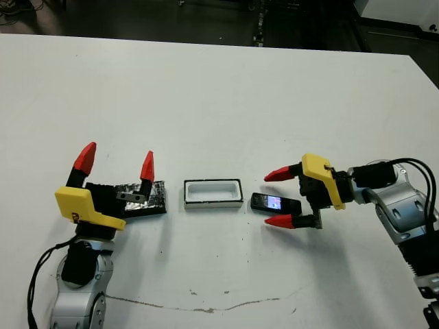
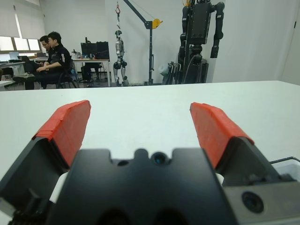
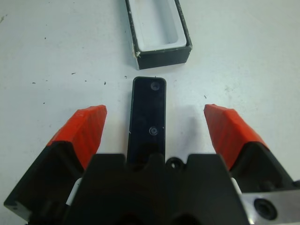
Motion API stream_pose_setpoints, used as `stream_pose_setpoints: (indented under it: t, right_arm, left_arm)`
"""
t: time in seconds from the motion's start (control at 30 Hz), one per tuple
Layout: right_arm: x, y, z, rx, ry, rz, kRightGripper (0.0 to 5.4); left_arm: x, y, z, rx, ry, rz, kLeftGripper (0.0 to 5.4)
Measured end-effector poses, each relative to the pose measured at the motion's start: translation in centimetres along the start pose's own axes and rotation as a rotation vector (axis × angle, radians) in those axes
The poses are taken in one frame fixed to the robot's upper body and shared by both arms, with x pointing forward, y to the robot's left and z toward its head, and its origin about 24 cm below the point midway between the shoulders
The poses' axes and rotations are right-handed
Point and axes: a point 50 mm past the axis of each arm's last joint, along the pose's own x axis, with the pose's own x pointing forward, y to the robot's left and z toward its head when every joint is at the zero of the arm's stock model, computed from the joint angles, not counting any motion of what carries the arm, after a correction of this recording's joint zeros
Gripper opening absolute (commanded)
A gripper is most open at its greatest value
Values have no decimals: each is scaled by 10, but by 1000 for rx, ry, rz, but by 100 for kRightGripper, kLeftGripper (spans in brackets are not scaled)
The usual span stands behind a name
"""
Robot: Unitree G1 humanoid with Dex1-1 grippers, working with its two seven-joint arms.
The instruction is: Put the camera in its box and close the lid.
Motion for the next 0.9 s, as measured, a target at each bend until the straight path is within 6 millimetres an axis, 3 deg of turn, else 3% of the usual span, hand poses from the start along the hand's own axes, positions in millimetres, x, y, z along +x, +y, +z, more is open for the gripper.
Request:
stream_pose_setpoints:
  t: [0.17, 0.9]
  right_arm:
    - [0, 0, -1, 28, 3, -1, 505]
    - [4, 3, -5, 28, -38, -24, 167]
  left_arm:
    - [0, 0, 0, 3, 1, 0, 540]
    - [0, 0, 0, 10, 1, 4, 540]
